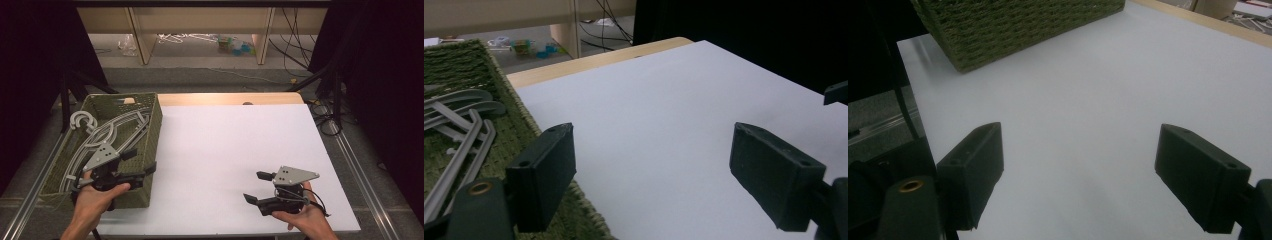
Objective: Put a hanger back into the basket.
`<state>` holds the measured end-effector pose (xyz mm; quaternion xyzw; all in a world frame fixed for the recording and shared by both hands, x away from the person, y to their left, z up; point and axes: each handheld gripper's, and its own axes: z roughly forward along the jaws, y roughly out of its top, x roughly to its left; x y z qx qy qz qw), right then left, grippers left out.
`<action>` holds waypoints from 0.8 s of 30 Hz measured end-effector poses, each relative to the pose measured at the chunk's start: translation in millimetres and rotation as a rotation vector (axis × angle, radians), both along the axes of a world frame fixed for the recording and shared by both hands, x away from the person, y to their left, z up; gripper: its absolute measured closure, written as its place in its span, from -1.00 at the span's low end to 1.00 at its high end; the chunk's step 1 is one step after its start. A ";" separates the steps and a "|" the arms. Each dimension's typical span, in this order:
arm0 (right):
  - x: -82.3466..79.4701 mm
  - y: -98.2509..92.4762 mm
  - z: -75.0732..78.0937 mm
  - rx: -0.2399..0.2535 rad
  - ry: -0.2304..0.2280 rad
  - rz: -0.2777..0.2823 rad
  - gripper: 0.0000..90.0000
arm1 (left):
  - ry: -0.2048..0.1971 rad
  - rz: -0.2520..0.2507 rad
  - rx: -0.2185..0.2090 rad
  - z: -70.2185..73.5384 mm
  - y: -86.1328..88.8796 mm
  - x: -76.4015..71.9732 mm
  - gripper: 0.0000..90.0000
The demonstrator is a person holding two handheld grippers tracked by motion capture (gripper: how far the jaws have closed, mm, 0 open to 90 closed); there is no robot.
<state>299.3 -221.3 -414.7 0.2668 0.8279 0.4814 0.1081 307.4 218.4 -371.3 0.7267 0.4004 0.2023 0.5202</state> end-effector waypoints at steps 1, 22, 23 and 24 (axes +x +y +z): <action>0.0 -0.1 -0.1 0.000 -0.002 -0.002 -0.55 | 0.000 -0.005 -0.001 -0.8 -2.1 -0.6 -0.59; 1.1 -0.2 -3.8 0.010 -0.026 -0.012 -0.58 | -0.037 -0.072 0.004 -23.2 -34.0 -14.5 -0.61; 0.3 -0.2 -4.0 0.010 -0.016 -0.013 -0.58 | -0.037 -0.074 0.001 -25.2 -35.0 -15.2 -0.61; 0.0 -0.6 -4.2 0.010 -0.018 -0.012 -0.58 | -0.040 -0.074 0.003 -26.9 -36.1 -16.1 -0.61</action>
